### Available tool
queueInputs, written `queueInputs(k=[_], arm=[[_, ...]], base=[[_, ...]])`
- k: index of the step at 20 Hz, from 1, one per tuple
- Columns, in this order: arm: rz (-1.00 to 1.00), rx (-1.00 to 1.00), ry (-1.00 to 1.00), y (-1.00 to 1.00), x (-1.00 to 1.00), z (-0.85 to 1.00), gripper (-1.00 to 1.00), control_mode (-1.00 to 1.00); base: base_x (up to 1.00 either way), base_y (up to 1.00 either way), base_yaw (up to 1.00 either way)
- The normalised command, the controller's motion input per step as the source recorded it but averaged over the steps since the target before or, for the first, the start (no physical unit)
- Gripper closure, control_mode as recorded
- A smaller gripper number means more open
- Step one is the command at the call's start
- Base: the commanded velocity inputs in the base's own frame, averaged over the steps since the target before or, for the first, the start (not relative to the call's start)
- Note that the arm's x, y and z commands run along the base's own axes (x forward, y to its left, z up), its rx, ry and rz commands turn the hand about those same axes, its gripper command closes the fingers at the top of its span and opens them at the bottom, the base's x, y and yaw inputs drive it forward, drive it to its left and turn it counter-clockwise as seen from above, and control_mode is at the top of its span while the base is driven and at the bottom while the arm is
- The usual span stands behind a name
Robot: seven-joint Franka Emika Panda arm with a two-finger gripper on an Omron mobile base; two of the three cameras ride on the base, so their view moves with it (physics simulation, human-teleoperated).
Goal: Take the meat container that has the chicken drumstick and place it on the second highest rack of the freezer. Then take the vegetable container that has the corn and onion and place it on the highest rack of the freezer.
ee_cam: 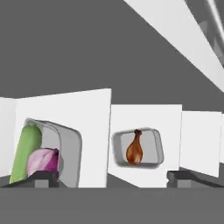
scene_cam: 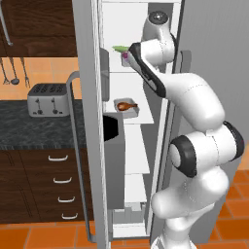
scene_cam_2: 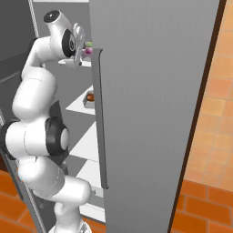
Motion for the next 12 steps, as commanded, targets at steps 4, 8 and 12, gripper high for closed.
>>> queueInputs(k=[4, 8, 12], arm=[[0.0, 0.0, 0.0, 0.0, -1.0, -0.9, -1.0, -1.0], [0.0, 0.0, 0.03, 0.0, -1.0, -1.0, -1.0, -1.0], [0.0, 0.01, 0.2, 0.0, -1.0, -1.0, -1.0, -1.0]], base=[[0.0, 0.0, 0.0], [0.0, 0.0, 0.0], [0.0, 0.0, 0.0]])
